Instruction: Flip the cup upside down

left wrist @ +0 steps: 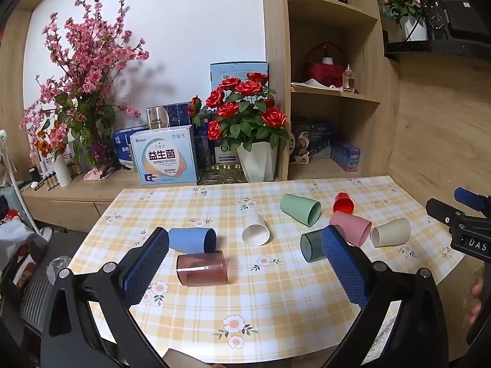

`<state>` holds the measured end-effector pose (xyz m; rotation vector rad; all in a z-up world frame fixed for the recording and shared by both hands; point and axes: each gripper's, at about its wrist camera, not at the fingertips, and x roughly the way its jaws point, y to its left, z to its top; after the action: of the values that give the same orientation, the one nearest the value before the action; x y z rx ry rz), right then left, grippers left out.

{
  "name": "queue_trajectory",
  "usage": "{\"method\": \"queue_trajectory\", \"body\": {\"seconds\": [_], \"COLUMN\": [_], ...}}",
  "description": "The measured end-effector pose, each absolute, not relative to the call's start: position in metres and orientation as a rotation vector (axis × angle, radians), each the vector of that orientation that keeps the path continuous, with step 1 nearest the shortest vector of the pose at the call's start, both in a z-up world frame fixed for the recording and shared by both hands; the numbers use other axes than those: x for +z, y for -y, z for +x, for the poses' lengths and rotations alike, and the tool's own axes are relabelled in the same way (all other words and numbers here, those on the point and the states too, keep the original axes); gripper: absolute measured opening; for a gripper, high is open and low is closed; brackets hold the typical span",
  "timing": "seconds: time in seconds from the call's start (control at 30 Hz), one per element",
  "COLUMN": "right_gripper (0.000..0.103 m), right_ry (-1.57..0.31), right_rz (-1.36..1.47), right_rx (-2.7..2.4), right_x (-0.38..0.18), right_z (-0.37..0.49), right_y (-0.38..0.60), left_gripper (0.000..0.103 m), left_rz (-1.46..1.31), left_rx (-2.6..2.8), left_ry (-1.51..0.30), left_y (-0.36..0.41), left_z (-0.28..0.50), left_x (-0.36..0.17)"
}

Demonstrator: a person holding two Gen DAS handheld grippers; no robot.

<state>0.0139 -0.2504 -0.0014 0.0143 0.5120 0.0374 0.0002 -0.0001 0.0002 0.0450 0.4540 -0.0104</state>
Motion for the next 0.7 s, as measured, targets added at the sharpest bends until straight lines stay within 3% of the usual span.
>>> {"method": "queue_trajectory", "body": {"seconds": [0.7], "right_gripper": [0.088], "right_ry": [-0.481], "right_rz": [0.023], "right_rx": [0.026], "right_x": [0.003], "right_z": [0.01], "right_y": [0.254], "left_gripper": [0.097], "left_rz": [0.029], "left_rx": [-0.018], "left_ry": [-0.395], "left_y": [-0.002], "left_z": [-0.01], "left_x": [0.015]}}
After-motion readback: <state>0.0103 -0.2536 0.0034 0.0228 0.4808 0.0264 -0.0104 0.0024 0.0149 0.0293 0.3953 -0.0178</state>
